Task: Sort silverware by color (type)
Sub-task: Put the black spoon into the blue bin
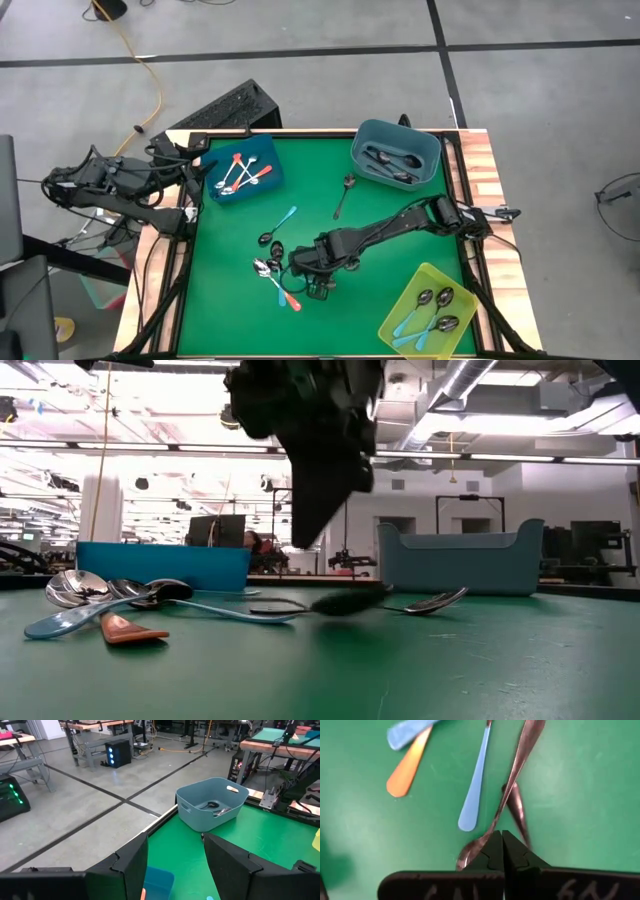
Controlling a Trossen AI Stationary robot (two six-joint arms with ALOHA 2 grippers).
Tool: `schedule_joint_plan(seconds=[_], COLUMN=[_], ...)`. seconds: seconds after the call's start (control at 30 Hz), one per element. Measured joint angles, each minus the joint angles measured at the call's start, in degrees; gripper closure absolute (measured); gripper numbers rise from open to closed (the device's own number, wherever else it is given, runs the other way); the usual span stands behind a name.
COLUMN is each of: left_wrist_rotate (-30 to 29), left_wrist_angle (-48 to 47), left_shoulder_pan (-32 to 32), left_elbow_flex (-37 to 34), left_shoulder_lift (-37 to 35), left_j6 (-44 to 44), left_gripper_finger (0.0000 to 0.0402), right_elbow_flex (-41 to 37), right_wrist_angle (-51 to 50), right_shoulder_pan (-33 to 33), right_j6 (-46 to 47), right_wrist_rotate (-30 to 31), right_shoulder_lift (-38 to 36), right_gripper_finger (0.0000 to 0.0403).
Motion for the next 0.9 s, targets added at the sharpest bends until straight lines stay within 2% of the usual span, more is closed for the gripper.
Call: schedule_joint_plan(seconds=[0.33, 0.47, 0.73, 0.9], left_wrist_rotate=[0.00, 0.35, 0.44, 2.13], left_wrist_angle=[0.00, 0.00, -0.01, -0.99], left_shoulder_pan=[-0.02, -0.02, -0.01, -0.02], left_elbow_flex=[0.00, 0.00, 0.00, 0.00], left_shoulder_lift=[0.00, 0.00, 0.00, 0.00], left_j6=[0.49, 0.28, -0.04, -0.36], left_gripper_finger=[0.0223, 0.0223, 0.0223, 0.0223], right_elbow_flex=[9.61, 11.16, 11.18, 11.05], right_wrist_angle=[-7.86, -8.61, -6.71, -11.52], right_shoulder_pan=[-5.12, -7.25, -7.09, -4.60], right_j6=[-7.64, -8.09, -7.74, -11.75], right_wrist_rotate=[0.09, 0.58, -0.53, -0.52], right_shoulder_lift=[-0.20, -0.20, 0.39, 2.12], right_gripper_finger=[0.0402, 0.0397, 0.0319, 0.0270])
